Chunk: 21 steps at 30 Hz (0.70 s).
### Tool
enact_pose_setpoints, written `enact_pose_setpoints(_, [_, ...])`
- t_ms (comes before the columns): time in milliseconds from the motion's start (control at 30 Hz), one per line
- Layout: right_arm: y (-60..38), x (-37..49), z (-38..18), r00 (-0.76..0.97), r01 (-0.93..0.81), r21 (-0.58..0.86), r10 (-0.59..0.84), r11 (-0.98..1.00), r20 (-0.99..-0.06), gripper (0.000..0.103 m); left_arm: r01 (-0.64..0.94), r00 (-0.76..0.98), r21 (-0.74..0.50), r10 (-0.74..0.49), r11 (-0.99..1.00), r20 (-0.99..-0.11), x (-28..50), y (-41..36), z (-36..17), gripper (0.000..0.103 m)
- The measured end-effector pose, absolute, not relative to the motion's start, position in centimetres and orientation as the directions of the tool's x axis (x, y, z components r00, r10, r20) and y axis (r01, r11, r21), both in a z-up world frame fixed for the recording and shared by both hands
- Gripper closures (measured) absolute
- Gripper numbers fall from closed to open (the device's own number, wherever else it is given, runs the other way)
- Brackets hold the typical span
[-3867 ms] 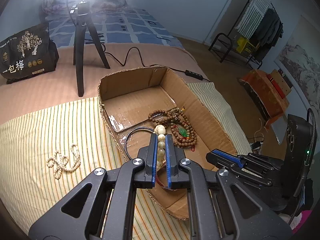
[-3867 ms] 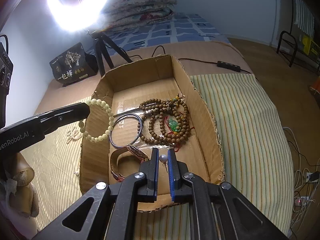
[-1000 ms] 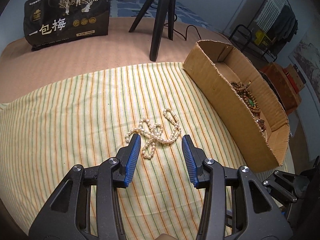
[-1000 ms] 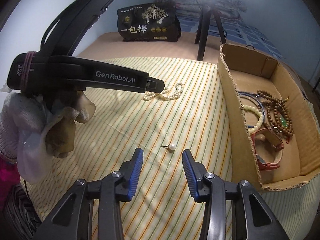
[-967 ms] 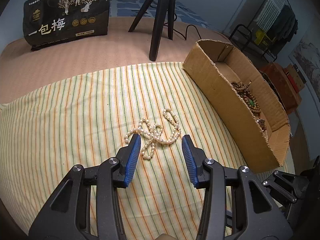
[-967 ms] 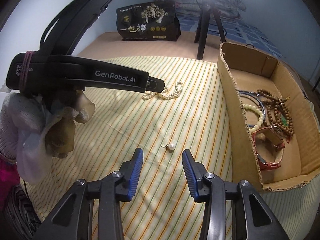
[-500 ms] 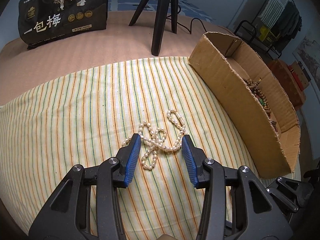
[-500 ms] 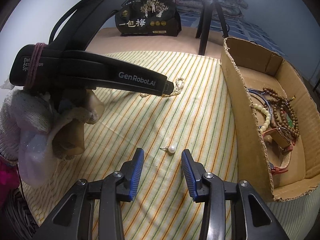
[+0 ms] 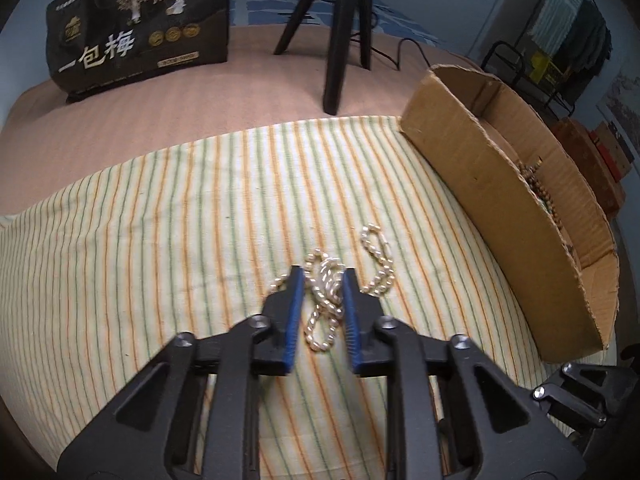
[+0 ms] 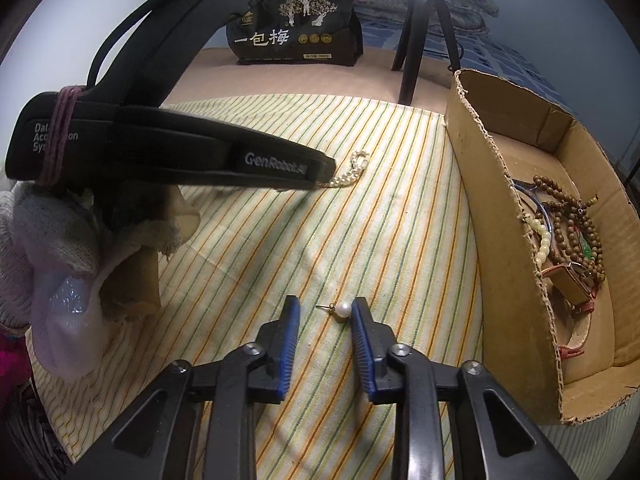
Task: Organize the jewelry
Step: 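Grasp the pearl necklace strand with the left tool while the right tool grasps the pearl earring, then carry the necklace and earring with both tools over the cardboard box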
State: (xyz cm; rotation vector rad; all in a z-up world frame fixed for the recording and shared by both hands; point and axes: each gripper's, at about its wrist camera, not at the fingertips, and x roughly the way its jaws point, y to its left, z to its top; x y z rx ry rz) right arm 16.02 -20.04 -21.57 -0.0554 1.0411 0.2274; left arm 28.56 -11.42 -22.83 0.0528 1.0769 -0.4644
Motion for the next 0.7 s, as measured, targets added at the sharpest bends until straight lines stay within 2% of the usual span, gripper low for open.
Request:
enact_pose_setpoints(33, [-20.1, 16.1, -21.6, 0.484, -0.212, 0.063, 0.161, 0.975, -0.860, 0.083, 0.382, 0.386, -0.189, -0.343, 0.904, -0.857, 28.7, -11.2, -22.9, 0.095])
enact_pose_setpoints(100, [-20.2, 16.1, -21.6, 0.485, -0.208, 0.064, 0.160, 0.976, -0.860, 0.087, 0.370, 0.382, -0.207, -0.352, 0.906, -0.855, 28.9, -10.9, -22.9, 0.096])
enact_pose_setpoints(367, [-20.6, 15.8, -20.9, 0.500, -0.202, 0.077, 0.171, 0.976, -0.849, 0.088, 0.348, 0.383, -0.239, -0.370, 0.907, -0.846, 28.6, -9.9, -21.9, 0.098])
enact_pose_setpoints(700, [-21.6, 15.3, -18.1, 0.558, -0.189, 0.109, 0.198, 0.976, -0.806, 0.088, 0.321, 0.440, -0.338, -0.456, 0.885, -0.774, 27.9, -8.0, -17.2, 0.098])
